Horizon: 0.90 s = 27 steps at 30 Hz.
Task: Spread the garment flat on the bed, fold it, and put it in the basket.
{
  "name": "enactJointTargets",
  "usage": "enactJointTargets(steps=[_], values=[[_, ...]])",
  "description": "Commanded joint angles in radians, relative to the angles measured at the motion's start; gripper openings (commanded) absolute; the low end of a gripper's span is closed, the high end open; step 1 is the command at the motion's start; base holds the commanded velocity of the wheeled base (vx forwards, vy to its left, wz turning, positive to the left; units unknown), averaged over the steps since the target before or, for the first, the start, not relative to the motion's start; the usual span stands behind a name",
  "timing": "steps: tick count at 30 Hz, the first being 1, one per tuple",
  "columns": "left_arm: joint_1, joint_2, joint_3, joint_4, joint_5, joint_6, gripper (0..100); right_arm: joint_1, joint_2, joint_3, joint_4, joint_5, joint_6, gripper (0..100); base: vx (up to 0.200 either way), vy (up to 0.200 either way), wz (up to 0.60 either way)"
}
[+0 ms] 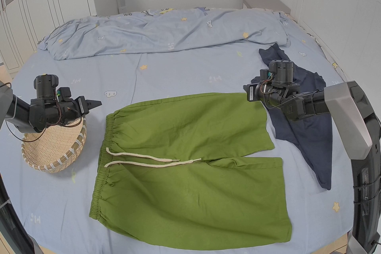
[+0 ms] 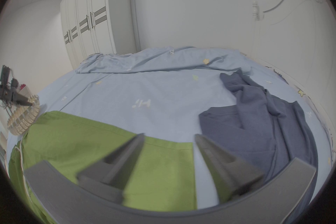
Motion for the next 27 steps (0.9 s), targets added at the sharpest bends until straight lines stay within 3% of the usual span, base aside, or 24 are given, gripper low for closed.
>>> enactJointTargets(steps=[1,7,13,19,20,24,27], values=[[-0.003,0.004,0.002,-0.002,-0.002,0.023,100,0.009,0.010,0.003,-0.003,0.004,0.002,100,0.000,0.000,0.00],[-0.039,-0.010,0.010,-0.022,0.070,0.040,100,0.007,0.001,0.002,-0.001,0.004,0.007,100,0.000,0.000,0.00],[-0.071,-0.082,0.041,-0.026,0.071,0.032,100,0.000,-0.080,0.032,0.005,-0.008,0.042,100,0.000,0.000,0.00],[-0.091,-0.232,0.154,-0.025,0.059,-0.012,100,-0.016,-0.296,0.207,0.094,-0.011,0.127,100,0.000,0.000,0.00],[-0.094,-0.293,0.222,-0.025,0.042,-0.047,100,-0.020,-0.384,0.296,0.140,-0.010,0.180,100,0.000,0.000,0.00],[-0.085,-0.387,0.357,-0.025,-0.041,-0.075,100,-0.034,-0.539,0.463,0.204,0.013,0.263,100,0.000,0.000,0.00],[-0.048,-0.468,0.530,-0.025,-0.156,-0.083,100,-0.048,-0.688,0.655,0.246,0.077,0.334,100,0.000,0.000,0.00]])
